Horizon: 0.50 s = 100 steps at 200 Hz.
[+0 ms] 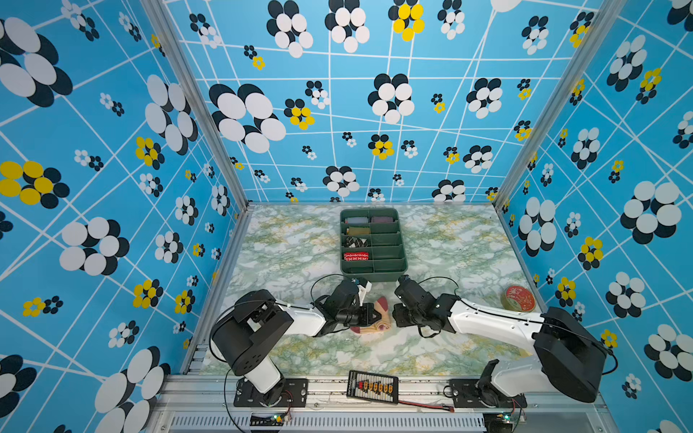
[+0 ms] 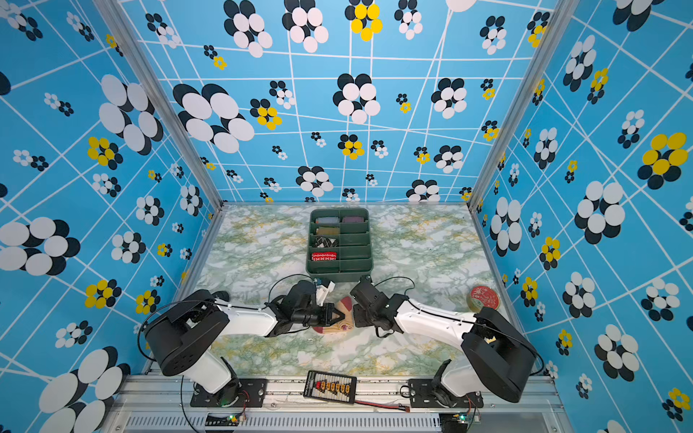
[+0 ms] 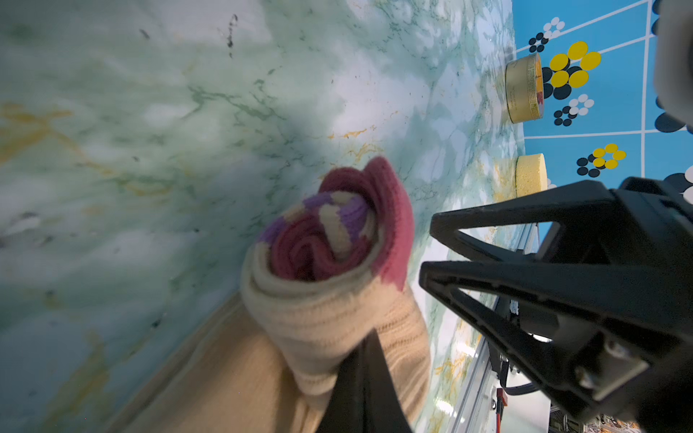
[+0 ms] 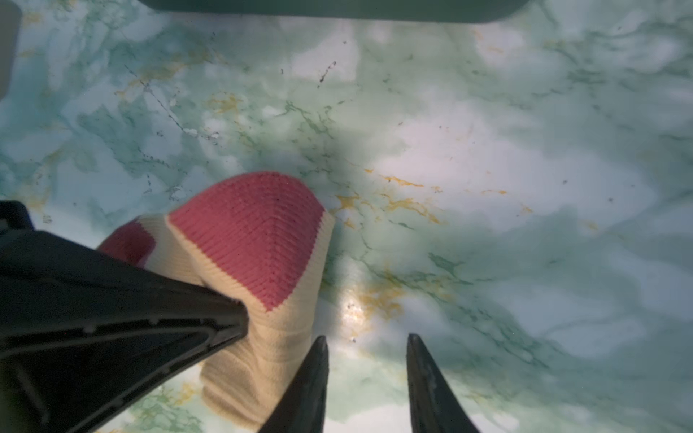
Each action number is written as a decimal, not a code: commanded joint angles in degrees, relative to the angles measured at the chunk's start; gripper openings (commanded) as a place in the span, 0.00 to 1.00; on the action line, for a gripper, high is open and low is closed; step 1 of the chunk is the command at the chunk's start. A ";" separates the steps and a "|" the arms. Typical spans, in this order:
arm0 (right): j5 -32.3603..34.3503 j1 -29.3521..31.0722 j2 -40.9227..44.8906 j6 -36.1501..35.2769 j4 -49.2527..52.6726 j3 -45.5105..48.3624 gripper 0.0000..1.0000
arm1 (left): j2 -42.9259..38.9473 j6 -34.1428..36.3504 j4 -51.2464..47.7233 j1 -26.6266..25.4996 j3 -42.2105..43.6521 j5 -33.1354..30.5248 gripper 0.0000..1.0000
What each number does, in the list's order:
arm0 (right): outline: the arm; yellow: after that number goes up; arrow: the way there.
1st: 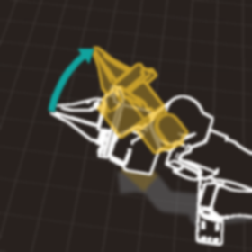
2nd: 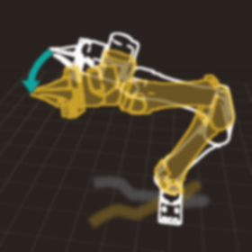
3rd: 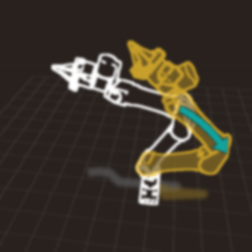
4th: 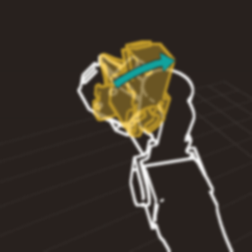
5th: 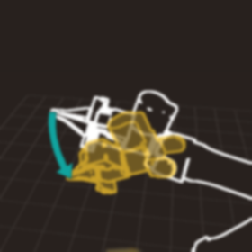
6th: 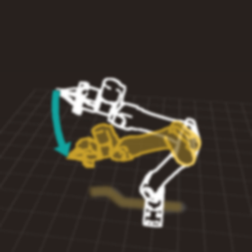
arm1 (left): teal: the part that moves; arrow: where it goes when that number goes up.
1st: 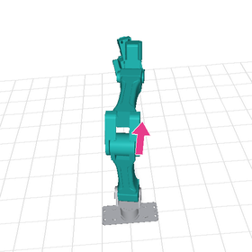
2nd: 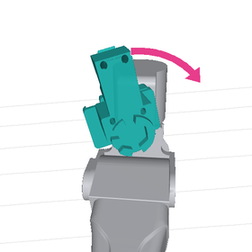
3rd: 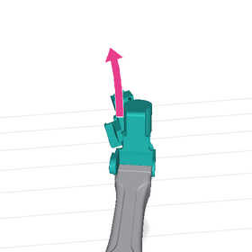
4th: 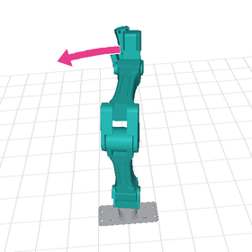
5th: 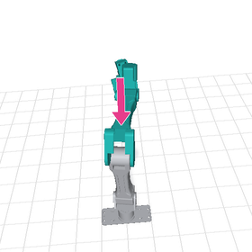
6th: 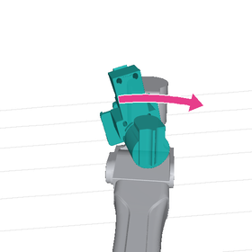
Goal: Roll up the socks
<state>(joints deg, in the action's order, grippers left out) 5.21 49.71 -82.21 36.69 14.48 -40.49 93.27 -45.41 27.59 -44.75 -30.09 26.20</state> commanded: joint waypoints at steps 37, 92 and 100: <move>-3.11 -0.21 -3.16 -0.39 -6.48 -0.14 0.36 | 2.26 1.63 -11.33 0.46 2.51 -3.43 0.00; -6.97 -0.14 -3.22 -0.88 -9.97 0.33 0.36 | 0.80 2.99 -14.19 1.59 2.28 -3.17 0.00; -7.35 -0.20 -3.30 -0.92 -10.25 0.44 0.36 | 0.32 3.28 -14.69 1.92 2.29 -3.16 0.00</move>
<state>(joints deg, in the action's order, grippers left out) 1.72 49.45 -84.95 36.62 8.40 -40.47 92.38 -44.31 25.65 -43.90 -30.09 26.26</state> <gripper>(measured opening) 0.362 0.039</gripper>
